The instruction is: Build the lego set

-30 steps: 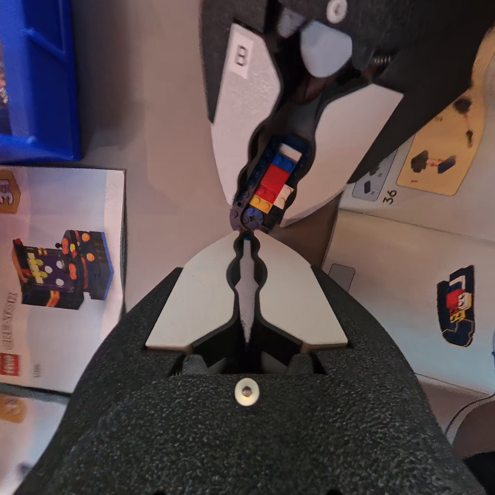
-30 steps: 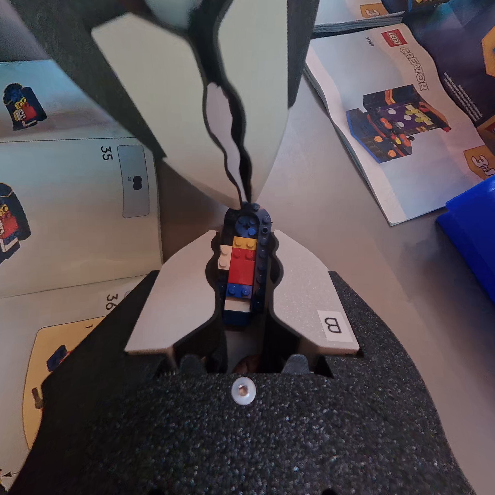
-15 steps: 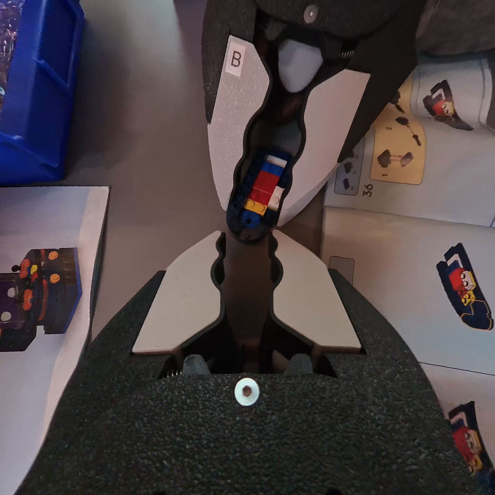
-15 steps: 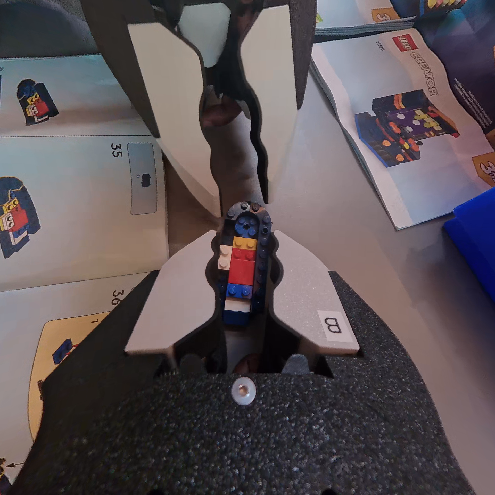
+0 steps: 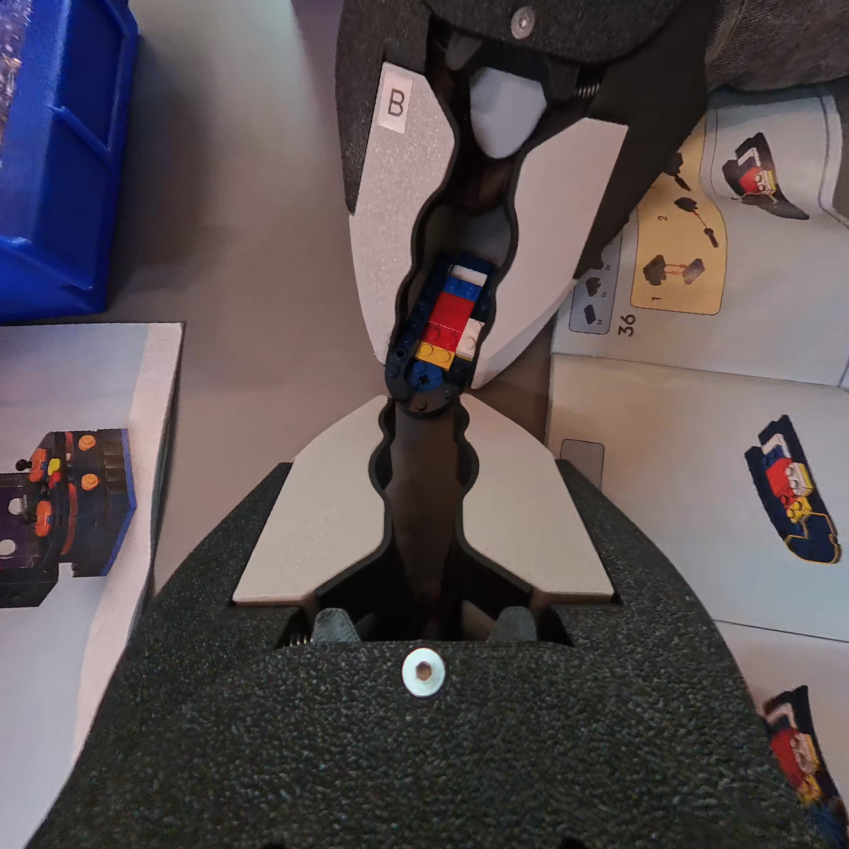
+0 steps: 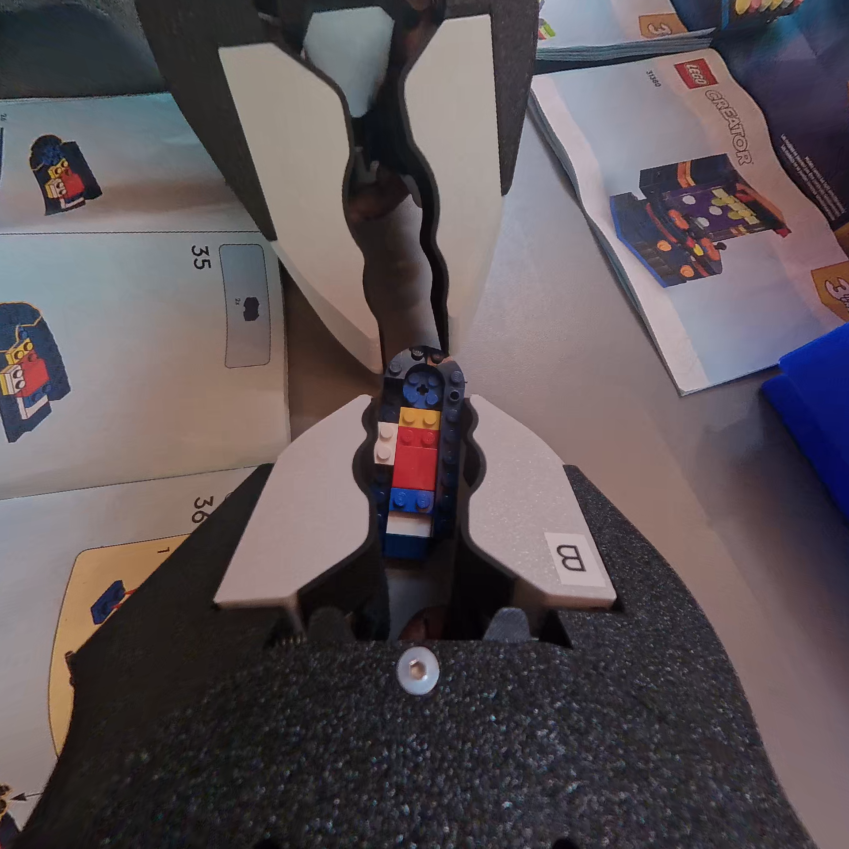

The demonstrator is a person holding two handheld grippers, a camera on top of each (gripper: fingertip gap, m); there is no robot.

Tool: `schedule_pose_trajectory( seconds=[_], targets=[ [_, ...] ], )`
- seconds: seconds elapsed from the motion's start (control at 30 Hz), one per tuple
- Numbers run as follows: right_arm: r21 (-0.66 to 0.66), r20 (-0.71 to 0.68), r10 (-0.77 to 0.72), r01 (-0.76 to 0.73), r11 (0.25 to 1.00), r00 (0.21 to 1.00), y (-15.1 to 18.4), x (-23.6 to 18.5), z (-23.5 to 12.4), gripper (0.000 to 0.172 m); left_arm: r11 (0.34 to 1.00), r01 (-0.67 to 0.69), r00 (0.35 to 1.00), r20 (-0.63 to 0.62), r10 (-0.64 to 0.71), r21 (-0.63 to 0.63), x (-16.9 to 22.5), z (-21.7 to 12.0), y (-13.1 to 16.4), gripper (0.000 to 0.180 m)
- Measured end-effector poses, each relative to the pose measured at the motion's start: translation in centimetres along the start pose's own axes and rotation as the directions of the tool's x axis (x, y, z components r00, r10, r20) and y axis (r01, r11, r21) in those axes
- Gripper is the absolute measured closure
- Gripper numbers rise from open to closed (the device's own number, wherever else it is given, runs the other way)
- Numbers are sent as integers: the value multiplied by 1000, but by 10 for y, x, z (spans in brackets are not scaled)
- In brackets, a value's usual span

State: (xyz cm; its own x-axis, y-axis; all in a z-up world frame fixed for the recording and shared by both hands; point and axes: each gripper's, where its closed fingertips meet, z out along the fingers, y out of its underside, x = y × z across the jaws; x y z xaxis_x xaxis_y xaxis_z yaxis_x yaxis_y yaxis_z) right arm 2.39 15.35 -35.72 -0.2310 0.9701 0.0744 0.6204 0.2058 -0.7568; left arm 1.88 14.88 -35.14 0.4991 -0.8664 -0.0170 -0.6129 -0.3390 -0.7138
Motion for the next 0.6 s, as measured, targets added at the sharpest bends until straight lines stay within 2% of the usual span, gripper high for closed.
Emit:
schedule_pose_trajectory(
  seconds=[0.07, 0.1, 0.17, 0.23, 0.4, 0.6],
  targets=[
    [0, 2, 1, -1, 1000, 1000, 0, 0, 0, 136, 1000, 30, 1000, -10, -30, -8, -1, -5, -1, 159],
    [0, 2, 2, -2, 1000, 1000, 0, 0, 0, 136, 999, 45, 999, -10, -45, 26, -3, -9, -7, 159],
    [0, 5, 4, -4, 1000, 1000, 0, 0, 0, 136, 992, 84, 996, -18, -83, 92, -5, -15, -16, 169],
    [0, 6, 5, -5, 1000, 1000, 0, 0, 0, 136, 992, 69, 997, -44, -65, 105, -1, -15, -17, 177],
    [-1, 9, 9, -9, 1000, 1000, 0, 0, 0, 136, 999, -11, 998, -67, 14, 40, 10, -3, -7, 180],
    [-2, 10, 14, -14, 1000, 1000, 0, 0, 0, 136, 999, 29, 997, -68, -28, 14, 10, -3, -5, 180]
  ],
)
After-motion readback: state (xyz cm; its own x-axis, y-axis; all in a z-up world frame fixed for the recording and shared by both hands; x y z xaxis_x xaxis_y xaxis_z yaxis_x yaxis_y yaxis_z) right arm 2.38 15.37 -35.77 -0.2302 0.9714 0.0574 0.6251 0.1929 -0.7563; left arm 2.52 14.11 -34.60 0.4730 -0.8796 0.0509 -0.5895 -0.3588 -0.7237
